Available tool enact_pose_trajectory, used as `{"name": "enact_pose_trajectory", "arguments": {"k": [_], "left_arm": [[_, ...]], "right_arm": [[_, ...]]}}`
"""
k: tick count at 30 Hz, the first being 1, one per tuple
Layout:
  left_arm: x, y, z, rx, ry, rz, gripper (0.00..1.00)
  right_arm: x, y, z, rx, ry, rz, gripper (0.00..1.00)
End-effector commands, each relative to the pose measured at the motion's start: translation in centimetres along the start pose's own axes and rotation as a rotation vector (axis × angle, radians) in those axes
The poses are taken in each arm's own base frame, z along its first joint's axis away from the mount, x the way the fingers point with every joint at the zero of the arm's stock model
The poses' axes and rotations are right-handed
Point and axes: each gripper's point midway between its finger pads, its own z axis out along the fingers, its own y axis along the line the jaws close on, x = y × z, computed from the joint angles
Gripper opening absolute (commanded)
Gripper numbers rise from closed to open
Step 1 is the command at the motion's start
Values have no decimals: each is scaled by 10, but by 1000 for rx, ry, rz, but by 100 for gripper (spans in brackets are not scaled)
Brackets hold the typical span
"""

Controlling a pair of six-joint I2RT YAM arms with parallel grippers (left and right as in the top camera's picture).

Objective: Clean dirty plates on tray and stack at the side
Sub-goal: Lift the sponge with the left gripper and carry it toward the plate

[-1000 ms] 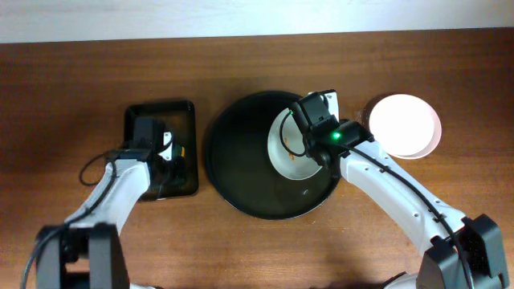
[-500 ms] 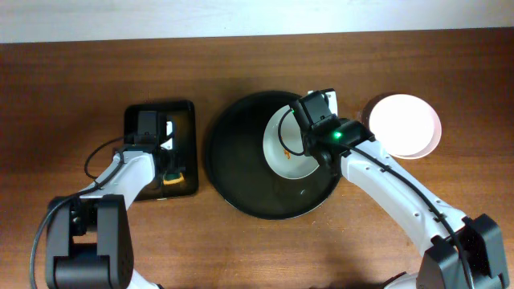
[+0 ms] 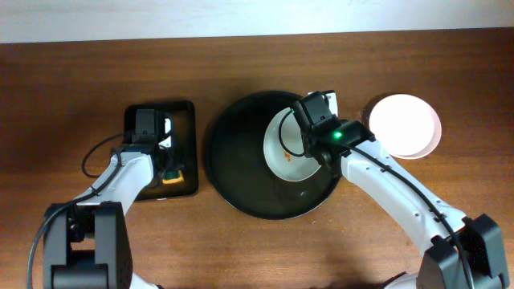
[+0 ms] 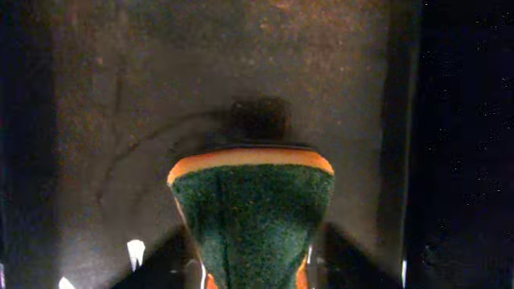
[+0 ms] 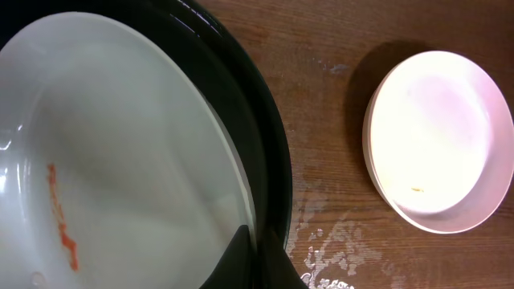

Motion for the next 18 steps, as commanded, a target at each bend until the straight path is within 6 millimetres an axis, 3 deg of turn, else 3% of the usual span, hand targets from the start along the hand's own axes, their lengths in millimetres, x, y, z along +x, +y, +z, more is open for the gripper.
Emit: {"name": "enact_pose_trajectory", "arguments": {"k": [1,2,3,6,8,9,11,16,18], "left_arm": [[8,2,7,-10,26,1,16],[3,2,3,-8,11,-1,0],[-2,1,-2,-7,1,-1,0],[-32,0,-57,2,-71,-4,0],[-36,0,-82,9,-95,-5,0],[-31,1,-85,6,-78,-4,0],[-14,2,-76,2,-15,-1,0],[8,2,-27,-6,60,3,1],[11,2,-14,-9,78,3,15]], "right_arm": [[-9,-3,-8,-13,-28,35,4],[-10,-3,-8,-13,-32,37,4],[-11,-3,-9,-14,-36,38,4],[-22,-6,-23,-25,-70,37,4],[-26,-10,-32,-31,-92,48,4],[-25,-10,-33,-31,-90,47,4],[-21,-11,-33,-27,-75,40,4],[-21,-11,-33,-25,-73,39,4],[-20,-10,-33,-32,-70,38,4]]}}
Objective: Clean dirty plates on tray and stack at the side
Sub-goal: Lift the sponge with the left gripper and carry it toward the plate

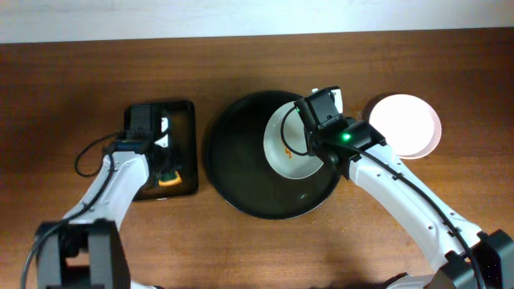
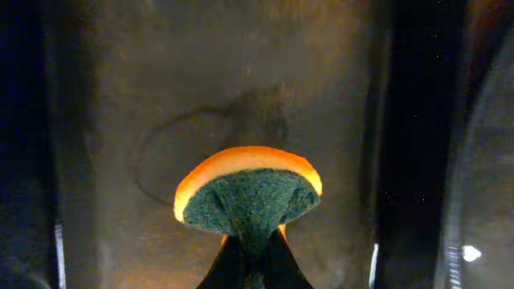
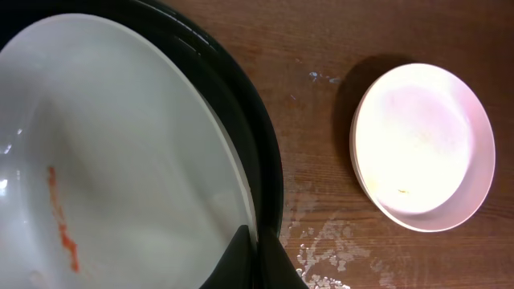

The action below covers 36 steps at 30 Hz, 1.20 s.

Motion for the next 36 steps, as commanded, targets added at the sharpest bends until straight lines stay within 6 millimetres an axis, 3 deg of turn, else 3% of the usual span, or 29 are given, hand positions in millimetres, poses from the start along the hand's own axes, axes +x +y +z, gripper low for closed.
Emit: {"name": "enact_pose_trajectory", "arguments": {"k": [1,3,5,6,7,9,10,12,14,15,17,19,20,25,32,36], "left_arm": [[4,0,20,-4,31,-1,16],[11,0,33,-8,62,0,21],[16,1,37,-11,85,0,61],[16,1,37,-11,87,0,68],[17,1,37,-11,89,0,68],[21,1,39,-13,100,1,65],[26,2,42,-18,108,1,58],[29,2,48,-18,118,2,0],[20,2,41,-17,99,0,0],[0,4,20,-15,67,-9,0],[-21,4,-15,-8,32,-17,0],[-29,4,-49,-6,13,-17,0],[-29,5,-56,-5,1,-18,0],[-32,-19,-58,130,-7,-17,0],[-42,-22,-57,149,-46,-16,0],[-37,-25,-60,166,-29,-5,0]], "right_arm": [[-10,0,-9,-28,-26,22,4],[-4,1,-5,-29,-11,16,4],[1,1,-1,-22,2,9,4],[3,2,2,-19,12,4,4],[4,2,3,-19,14,4,4],[4,2,3,-19,15,3,4],[4,2,3,-19,15,3,4],[3,2,3,-19,14,4,4],[-2,3,0,-25,-9,-3,4],[-7,2,-4,-29,-24,-19,4],[-12,0,-12,-35,-44,-11,4],[-16,-1,-18,-45,-66,-1,4],[-17,1,-18,-54,-69,-1,4],[-14,7,-17,-88,-56,-15,4],[-4,15,8,-69,-11,-23,4],[0,15,10,-67,10,11,4]]}}
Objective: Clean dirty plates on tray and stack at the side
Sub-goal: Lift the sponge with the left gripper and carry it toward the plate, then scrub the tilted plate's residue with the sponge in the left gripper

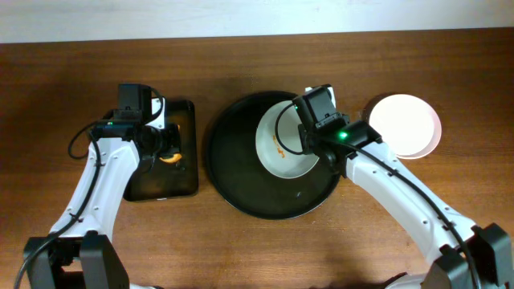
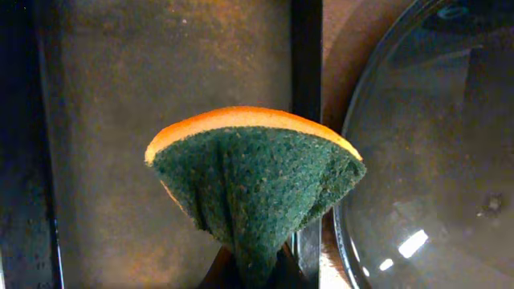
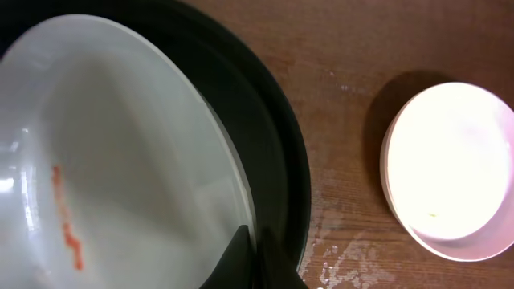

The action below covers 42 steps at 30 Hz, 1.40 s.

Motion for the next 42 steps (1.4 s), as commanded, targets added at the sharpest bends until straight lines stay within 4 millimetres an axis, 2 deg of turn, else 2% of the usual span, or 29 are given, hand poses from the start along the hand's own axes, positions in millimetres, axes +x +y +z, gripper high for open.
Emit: {"name": "enact_pose_trajectory", "arguments": {"k": [1,3,4,6,8,10,13,15,18,20,23,26,30,34,36,40,42], "left_arm": [[-3,-9,-4,56,-8,11,0],[-18,-22,-6,128,-70,12,0],[-22,-36,-9,207,-84,15,0],[-28,-80,-21,438,-107,58,0],[-28,-107,-24,489,-122,115,0],[-21,-134,-23,503,-117,168,0],[-16,-167,-17,474,-133,192,0],[-7,-198,-11,516,-125,221,0],[12,-228,14,545,-63,223,0],[26,-243,31,554,-24,254,0],[44,-256,42,558,18,287,0],[55,-264,43,562,39,309,0],[58,-261,45,551,55,307,0],[58,-248,54,470,55,298,0],[66,-247,59,460,83,300,0],[94,-256,78,442,154,339,0],[98,-253,87,402,161,346,0]], "right_arm": [[16,-4,1,12,59,98,4],[28,14,1,-114,135,136,4],[31,22,1,-185,165,155,4],[32,15,4,-202,184,188,4],[33,3,13,-180,202,218,4],[42,-6,25,-159,239,237,4],[65,-2,41,-152,313,228,4],[72,-4,49,-143,334,235,4],[86,-10,54,-127,374,296,4],[98,-6,57,-158,404,308,4],[106,-5,62,-157,405,307,4],[111,-6,73,-148,377,309,4],[116,-5,83,-157,343,312,4],[107,-3,87,-168,300,317,4],[107,-3,87,-169,298,317,4],[107,-3,87,-168,298,317,4],[107,-3,87,-168,299,317,4]]}}
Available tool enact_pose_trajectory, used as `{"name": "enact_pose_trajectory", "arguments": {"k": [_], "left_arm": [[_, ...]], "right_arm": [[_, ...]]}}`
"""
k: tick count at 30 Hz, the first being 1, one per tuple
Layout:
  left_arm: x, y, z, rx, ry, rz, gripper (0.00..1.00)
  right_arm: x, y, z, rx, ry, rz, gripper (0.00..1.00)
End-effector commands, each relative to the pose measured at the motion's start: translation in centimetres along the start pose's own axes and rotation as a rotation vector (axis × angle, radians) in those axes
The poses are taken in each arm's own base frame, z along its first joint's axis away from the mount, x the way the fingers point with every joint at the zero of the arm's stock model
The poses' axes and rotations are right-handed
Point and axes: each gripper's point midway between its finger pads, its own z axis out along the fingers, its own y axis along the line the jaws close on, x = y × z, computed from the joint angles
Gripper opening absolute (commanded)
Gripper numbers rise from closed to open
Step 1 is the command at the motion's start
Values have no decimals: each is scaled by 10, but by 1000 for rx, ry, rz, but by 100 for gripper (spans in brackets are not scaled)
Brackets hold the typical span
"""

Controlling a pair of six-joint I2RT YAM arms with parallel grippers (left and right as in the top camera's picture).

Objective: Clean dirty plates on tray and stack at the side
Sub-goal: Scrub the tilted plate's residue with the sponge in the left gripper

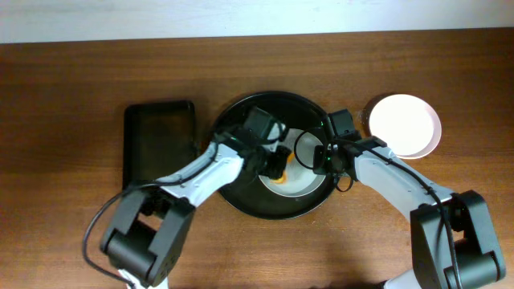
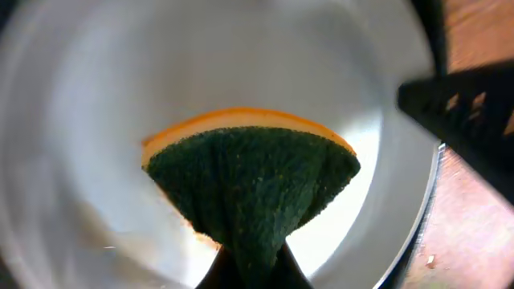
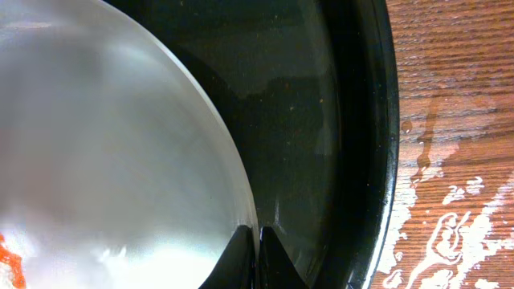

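Observation:
A white plate (image 1: 303, 172) lies in the round black tray (image 1: 233, 193) at mid table. My right gripper (image 1: 325, 159) is shut on the plate's right rim (image 3: 241, 201), one finger on each side of the edge. An orange smear (image 3: 10, 255) shows at the plate's lower left in the right wrist view. My left gripper (image 1: 275, 164) is shut on a green and orange sponge (image 2: 250, 172), pinched into a fan over the plate's white inside (image 2: 161, 72). A stack of white plates (image 1: 404, 124) stands to the right of the tray.
A rectangular black tray (image 1: 159, 136) lies left of the round one. Wet white streaks (image 3: 450, 233) mark the wooden table (image 1: 80, 80) beside the round tray's right rim. The right gripper's dark finger (image 2: 474, 104) crosses the left wrist view at the right.
My left gripper has moved right with the sponge, from over the rectangular tray's right edge to over the plate. The plate held by my right gripper now sits lower in the round tray.
My left gripper was low over the sponge in the rectangular tray, then shut on it and held it higher, then at that tray's right edge. It now holds it over the plate. My right gripper stayed shut on the plate's rim throughout.

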Motion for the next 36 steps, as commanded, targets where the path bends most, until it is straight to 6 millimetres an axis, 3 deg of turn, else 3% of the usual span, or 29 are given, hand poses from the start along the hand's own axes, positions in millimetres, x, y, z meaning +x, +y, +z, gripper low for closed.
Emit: {"name": "enact_pose_trajectory", "arguments": {"k": [1,8,13,16,19,23,28,34,35,36], "left_arm": [[7,6,15,-43,25,-3,0],[19,30,41,-121,64,-17,0],[25,29,47,-182,66,26,0],[38,28,52,-236,81,64,0],[52,30,55,-251,108,72,25],[46,31,52,-267,91,75,43],[29,21,25,-277,28,111,44],[44,25,17,-306,84,101,43],[44,25,17,-306,84,101,38],[45,27,18,-313,86,101,12]], "right_arm": [[2,-5,2,15,5,5,4],[2,-5,2,15,6,5,4],[2,-5,2,16,7,5,4],[2,-5,2,16,7,5,4],[2,-5,2,16,7,5,4],[3,-5,2,16,8,5,4],[3,-5,2,16,8,5,4],[3,-5,2,16,8,5,4],[3,-5,2,16,8,5,4],[3,-5,2,16,8,5,4]]}}
